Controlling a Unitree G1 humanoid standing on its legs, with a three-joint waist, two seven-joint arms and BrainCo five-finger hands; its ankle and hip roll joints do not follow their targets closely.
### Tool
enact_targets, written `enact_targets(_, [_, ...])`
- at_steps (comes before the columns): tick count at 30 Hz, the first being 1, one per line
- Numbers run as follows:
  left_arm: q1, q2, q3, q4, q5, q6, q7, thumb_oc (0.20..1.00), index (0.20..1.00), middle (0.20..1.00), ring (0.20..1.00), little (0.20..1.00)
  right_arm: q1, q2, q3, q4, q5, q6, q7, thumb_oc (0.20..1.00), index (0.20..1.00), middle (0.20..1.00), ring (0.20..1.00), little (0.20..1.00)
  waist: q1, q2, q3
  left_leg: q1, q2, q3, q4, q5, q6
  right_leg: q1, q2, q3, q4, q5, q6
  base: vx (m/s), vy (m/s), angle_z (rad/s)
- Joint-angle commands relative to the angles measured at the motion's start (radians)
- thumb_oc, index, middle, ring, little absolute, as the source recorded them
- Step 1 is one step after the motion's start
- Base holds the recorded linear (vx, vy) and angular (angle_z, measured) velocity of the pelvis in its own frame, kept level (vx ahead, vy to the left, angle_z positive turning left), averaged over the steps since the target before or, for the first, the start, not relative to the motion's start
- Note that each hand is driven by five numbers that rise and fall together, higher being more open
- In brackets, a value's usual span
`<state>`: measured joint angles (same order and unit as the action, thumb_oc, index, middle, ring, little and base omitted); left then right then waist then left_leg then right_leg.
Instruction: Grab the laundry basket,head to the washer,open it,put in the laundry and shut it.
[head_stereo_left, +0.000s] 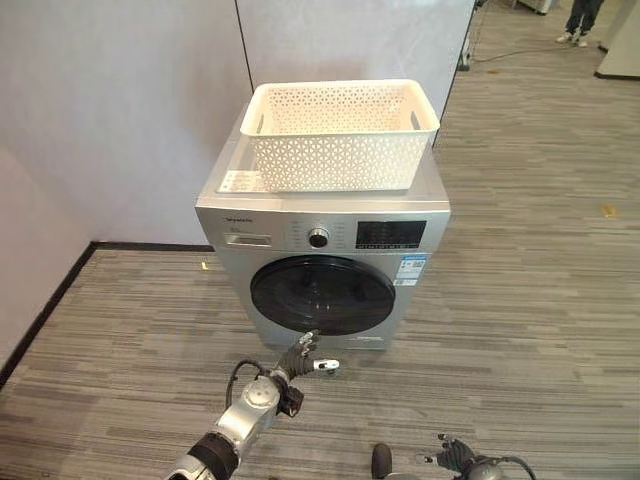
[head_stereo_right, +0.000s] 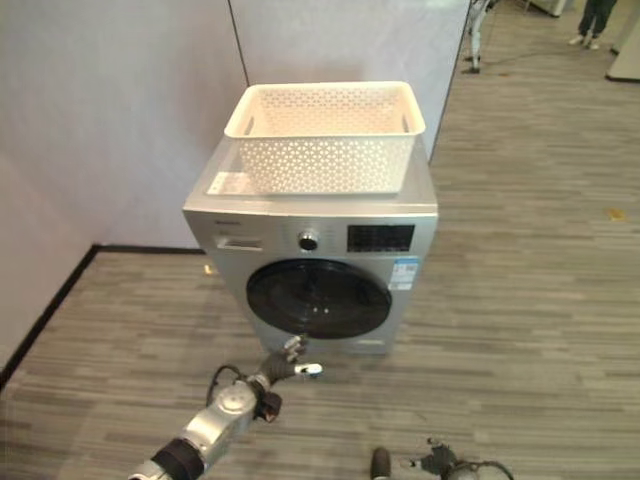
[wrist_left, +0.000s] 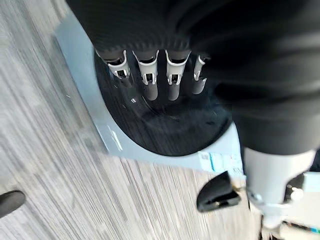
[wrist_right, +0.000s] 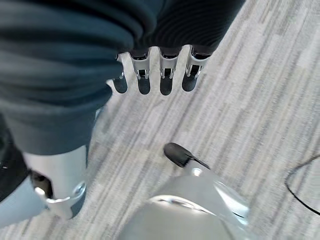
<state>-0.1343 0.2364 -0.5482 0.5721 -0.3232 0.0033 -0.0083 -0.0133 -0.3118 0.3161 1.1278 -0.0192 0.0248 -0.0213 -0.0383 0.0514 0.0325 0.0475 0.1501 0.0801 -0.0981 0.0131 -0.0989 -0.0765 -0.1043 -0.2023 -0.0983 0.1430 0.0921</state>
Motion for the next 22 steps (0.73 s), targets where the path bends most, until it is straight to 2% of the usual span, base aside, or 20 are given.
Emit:
enact_targets(1, [-0.034,0.061,0.024,-0.029,0.082,-0.054,-0.013,1.000,1.000,1.000,1.000,1.000,-0.048,0.005,0.016,0.025,-0.015,-0.022,-0.015,1.000,1.000,1.000,1.000,1.000,0.009,-0.064,0.060,-0.012,-0.028,-0.046,0.011,-0.035,0.021,0.103,-0.062,-0.010,0.013,-0.122,0.069,-0.01,-0.002,0.05])
enact_targets(3, [0.028,0.100,0.064,-0.036,0.100,-0.102,-0.012,1.000,1.000,1.000,1.000,1.000,-0.031,0.016,0.019,0.003,-0.012,-0.043,-0.020,1.000,1.000,1.000,1.000,1.000,0.023,-0.068,0.059,-0.012,-0.032,-0.051,0.011,-0.038,0.022,0.109,-0.064,-0.013,0.011,-0.123,0.070,-0.01,-0.007,0.07])
enact_targets(4, [0.030,0.101,0.064,-0.037,0.100,-0.103,-0.012,1.000,1.000,1.000,1.000,1.000,-0.030,0.017,0.020,0.002,-0.012,-0.043,-0.020,1.000,1.000,1.000,1.000,1.000,0.023,-0.069,0.059,-0.011,-0.032,-0.051,0.011,-0.038,0.022,0.110,-0.064,-0.013,0.011,-0.123,0.070,-0.02,-0.012,0.07])
enact_targets(5, [0.080,0.110,0.112,0.009,0.083,-0.135,-0.017,1.000,1.000,1.000,1.000,1.000,-0.012,0.021,0.028,-0.025,-0.017,-0.061,-0.017,1.000,1.000,1.000,1.000,1.000,0.034,-0.075,0.057,-0.011,-0.034,-0.050,0.011,-0.038,0.020,0.113,-0.065,-0.015,0.011,-0.124,0.071,-0.01,-0.006,0.05])
enact_targets(7, [0.091,0.101,0.126,0.049,0.076,-0.140,-0.018,1.000,1.000,1.000,1.000,1.000,-0.006,0.022,0.031,-0.029,-0.018,-0.065,-0.016,1.000,1.000,1.000,1.000,1.000,0.036,-0.078,0.055,-0.010,-0.034,-0.050,0.011,-0.038,0.020,0.114,-0.066,-0.014,0.011,-0.124,0.071,-0.01,-0.006,0.02])
enact_targets(9, [0.129,0.083,0.215,0.136,-0.015,-0.148,-0.013,1.000,1.000,1.000,1.000,1.000,0.015,0.030,0.021,-0.028,-0.018,-0.066,-0.016,1.000,1.000,1.000,1.000,1.000,0.044,-0.086,0.048,-0.011,-0.037,-0.050,0.011,-0.037,0.021,0.118,-0.070,-0.016,0.011,-0.121,0.071,-0.02,-0.011,0.01])
enact_targets(10, [0.129,0.084,0.215,0.136,-0.015,-0.149,-0.013,1.000,1.000,1.000,1.000,1.000,0.015,0.030,0.022,-0.028,-0.018,-0.066,-0.017,1.000,1.000,1.000,1.000,1.000,0.043,-0.086,0.047,-0.010,-0.037,-0.050,0.011,-0.037,0.021,0.118,-0.070,-0.016,0.011,-0.122,0.071,-0.03,-0.018,0.01])
enact_targets(11, [0.136,0.078,0.257,0.167,-0.048,-0.157,-0.005,1.000,1.000,1.000,1.000,1.000,0.027,0.036,0.012,-0.024,-0.009,-0.066,-0.016,1.000,1.000,1.000,1.000,1.000,0.045,-0.089,0.046,-0.011,-0.038,-0.051,0.011,-0.034,0.021,0.119,-0.072,-0.019,0.011,-0.120,0.071,0.00,0.000,0.00])
enact_targets(13, [0.130,0.067,0.301,0.261,-0.026,-0.176,0.023,1.000,1.000,1.000,1.000,1.000,0.036,0.049,-0.008,-0.003,0.007,-0.070,-0.018,1.000,1.000,1.000,1.000,1.000,0.046,-0.095,0.043,-0.012,-0.041,-0.051,0.011,-0.031,0.021,0.119,-0.073,-0.017,0.011,-0.117,0.070,-0.05,-0.012,0.03])
enact_targets(14, [0.108,0.048,0.354,0.424,0.022,-0.182,0.075,1.000,1.000,1.000,1.000,1.000,0.037,0.067,-0.033,0.061,0.022,-0.071,-0.036,1.000,1.000,1.000,1.000,1.000,0.042,-0.100,0.038,-0.013,-0.043,-0.048,0.011,-0.031,0.021,0.118,-0.074,-0.013,0.011,-0.114,0.068,-0.05,-0.002,0.01])
enact_targets(16, [0.108,0.043,0.365,0.463,0.039,-0.181,0.087,1.000,1.000,1.000,1.000,1.000,0.038,0.072,-0.041,0.080,0.024,-0.070,-0.040,1.000,1.000,1.000,1.000,1.000,0.039,-0.101,0.037,-0.012,-0.043,-0.046,0.011,-0.032,0.021,0.120,-0.074,-0.013,0.011,-0.115,0.068,-0.02,0.004,0.00])
enact_targets(17, [0.104,0.036,0.382,0.544,0.069,-0.175,0.103,1.000,1.000,1.000,1.000,1.000,0.036,0.078,-0.052,0.114,0.027,-0.067,-0.048,1.000,1.000,1.000,1.000,1.000,0.033,-0.101,0.034,-0.010,-0.043,-0.041,0.011,-0.033,0.021,0.120,-0.075,-0.012,0.011,-0.113,0.067,-0.01,0.010,-0.03])
enact_targets(22, [0.115,0.027,0.421,0.634,0.075,-0.162,0.106,1.000,1.000,1.000,1.000,1.000,0.036,0.084,-0.062,0.148,0.022,-0.063,-0.055,1.000,1.000,1.000,1.000,1.000,0.018,-0.099,0.024,-0.003,-0.042,-0.034,0.011,-0.039,0.020,0.124,-0.077,-0.007,0.013,-0.112,0.066,0.00,0.008,-0.01])
